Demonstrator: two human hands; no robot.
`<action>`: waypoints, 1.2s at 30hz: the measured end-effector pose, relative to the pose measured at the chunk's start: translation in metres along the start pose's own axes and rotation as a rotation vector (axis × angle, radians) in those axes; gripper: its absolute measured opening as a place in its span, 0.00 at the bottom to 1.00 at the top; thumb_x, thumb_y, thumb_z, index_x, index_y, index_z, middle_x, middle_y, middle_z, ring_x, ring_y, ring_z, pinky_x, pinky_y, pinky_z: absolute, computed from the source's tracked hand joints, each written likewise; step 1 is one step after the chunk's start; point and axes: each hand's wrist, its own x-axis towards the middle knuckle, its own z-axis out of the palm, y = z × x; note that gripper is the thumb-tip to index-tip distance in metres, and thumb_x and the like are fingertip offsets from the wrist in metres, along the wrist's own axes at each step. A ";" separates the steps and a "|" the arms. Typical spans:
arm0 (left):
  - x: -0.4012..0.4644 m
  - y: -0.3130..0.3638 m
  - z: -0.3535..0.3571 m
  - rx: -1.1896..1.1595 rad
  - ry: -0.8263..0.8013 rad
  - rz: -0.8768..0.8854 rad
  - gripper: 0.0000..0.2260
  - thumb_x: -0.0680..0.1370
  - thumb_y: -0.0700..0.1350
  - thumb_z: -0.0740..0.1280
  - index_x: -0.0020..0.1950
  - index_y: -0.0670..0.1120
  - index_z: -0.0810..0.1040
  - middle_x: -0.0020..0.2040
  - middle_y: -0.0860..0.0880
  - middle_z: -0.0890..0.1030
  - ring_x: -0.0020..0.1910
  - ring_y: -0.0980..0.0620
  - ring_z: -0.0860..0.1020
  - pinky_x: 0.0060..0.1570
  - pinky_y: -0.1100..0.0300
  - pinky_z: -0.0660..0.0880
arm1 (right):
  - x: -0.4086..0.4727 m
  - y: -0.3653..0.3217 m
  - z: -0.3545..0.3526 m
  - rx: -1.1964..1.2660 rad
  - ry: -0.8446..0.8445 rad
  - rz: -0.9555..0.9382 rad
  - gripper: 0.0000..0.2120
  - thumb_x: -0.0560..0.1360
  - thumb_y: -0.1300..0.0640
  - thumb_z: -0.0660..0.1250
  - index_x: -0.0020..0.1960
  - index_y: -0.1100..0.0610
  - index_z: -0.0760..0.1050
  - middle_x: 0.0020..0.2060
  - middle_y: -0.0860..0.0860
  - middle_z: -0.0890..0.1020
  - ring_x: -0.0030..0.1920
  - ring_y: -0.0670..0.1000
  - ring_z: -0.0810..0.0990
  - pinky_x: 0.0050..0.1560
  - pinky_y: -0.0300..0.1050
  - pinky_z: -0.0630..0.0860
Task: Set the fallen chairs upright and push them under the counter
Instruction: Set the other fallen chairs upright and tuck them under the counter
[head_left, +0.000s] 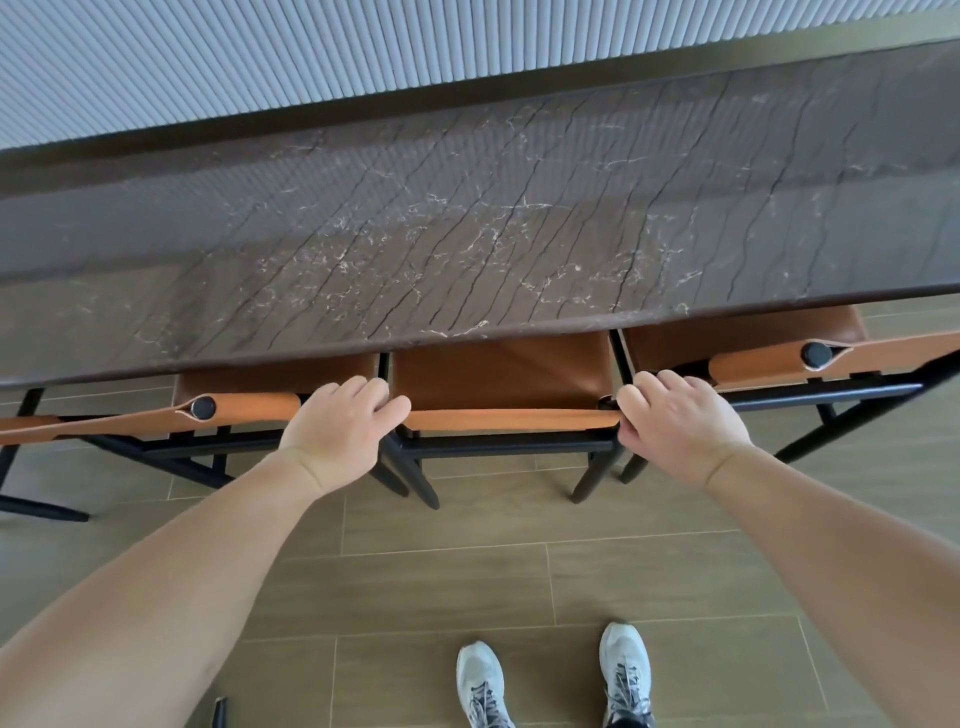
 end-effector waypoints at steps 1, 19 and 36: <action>-0.001 -0.006 -0.001 0.007 -0.021 -0.009 0.20 0.59 0.28 0.72 0.46 0.44 0.72 0.37 0.45 0.70 0.32 0.44 0.68 0.30 0.56 0.59 | 0.004 -0.004 0.001 -0.009 -0.006 -0.004 0.10 0.67 0.59 0.73 0.40 0.59 0.72 0.33 0.56 0.74 0.30 0.60 0.73 0.28 0.50 0.68; -0.001 -0.034 0.026 -0.044 -0.051 -0.089 0.20 0.58 0.26 0.70 0.45 0.42 0.73 0.36 0.44 0.70 0.31 0.44 0.67 0.29 0.55 0.60 | 0.038 -0.014 0.003 -0.052 -0.093 -0.095 0.12 0.63 0.62 0.76 0.41 0.59 0.74 0.34 0.54 0.74 0.32 0.58 0.73 0.28 0.48 0.67; 0.020 -0.015 0.023 -0.132 -0.007 -0.109 0.21 0.58 0.25 0.67 0.46 0.43 0.73 0.36 0.46 0.67 0.32 0.45 0.65 0.29 0.55 0.66 | 0.052 0.019 0.005 -0.073 -0.198 0.005 0.09 0.68 0.56 0.71 0.44 0.56 0.73 0.38 0.53 0.76 0.37 0.57 0.75 0.33 0.49 0.69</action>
